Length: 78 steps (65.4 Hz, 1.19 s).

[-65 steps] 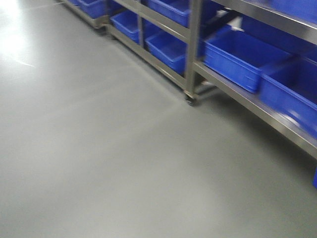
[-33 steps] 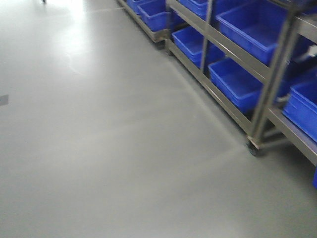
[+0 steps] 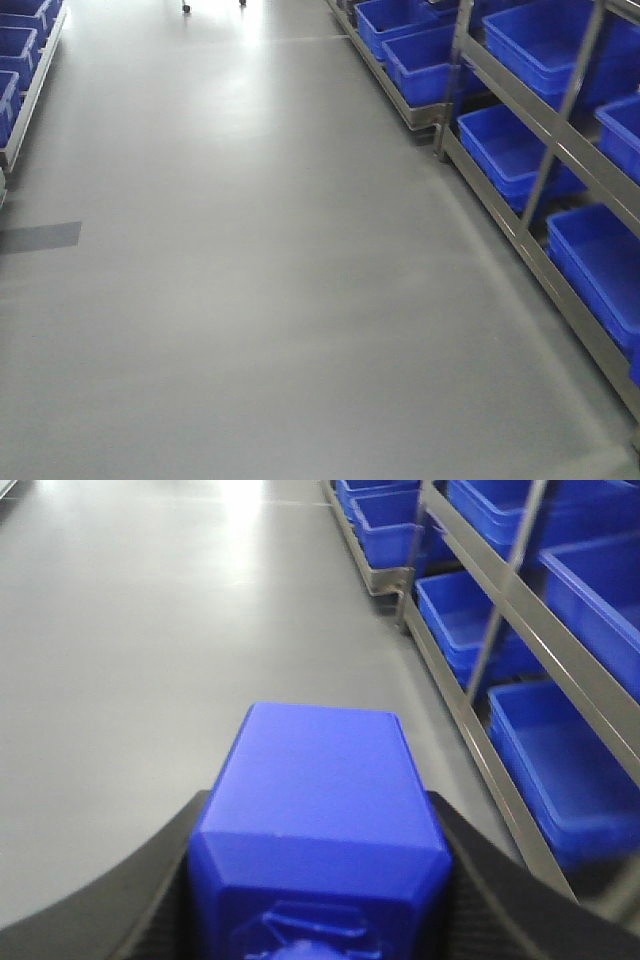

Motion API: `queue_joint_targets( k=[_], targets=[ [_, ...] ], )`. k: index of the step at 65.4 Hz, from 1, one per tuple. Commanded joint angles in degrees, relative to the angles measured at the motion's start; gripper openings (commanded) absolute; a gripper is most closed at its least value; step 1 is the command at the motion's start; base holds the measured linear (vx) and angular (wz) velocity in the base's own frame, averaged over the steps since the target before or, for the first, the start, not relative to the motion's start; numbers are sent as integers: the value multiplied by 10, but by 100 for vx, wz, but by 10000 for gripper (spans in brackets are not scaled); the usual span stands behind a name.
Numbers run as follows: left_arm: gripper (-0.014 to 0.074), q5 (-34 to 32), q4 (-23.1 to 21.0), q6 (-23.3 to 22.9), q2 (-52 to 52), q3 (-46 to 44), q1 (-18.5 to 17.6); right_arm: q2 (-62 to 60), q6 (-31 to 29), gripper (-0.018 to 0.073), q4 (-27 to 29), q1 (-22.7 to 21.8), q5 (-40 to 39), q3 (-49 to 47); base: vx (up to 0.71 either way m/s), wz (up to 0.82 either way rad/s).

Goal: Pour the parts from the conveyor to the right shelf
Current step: 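Drive the base along the aisle toward the shelf rack of blue bins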

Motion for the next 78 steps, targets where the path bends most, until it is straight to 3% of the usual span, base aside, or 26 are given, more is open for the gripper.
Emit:
queue_joint_targets(
  k=[1,78],
  targets=[
    [-6,-43,-5,-5,-7,-11,-4,8,-4,-4,1,-1,-44,-15,77,23],
    [-6,-43,-5,-5,-7,-11,-4,8,-4,-4,2,-1,-44,-15,71,18]
  ],
)
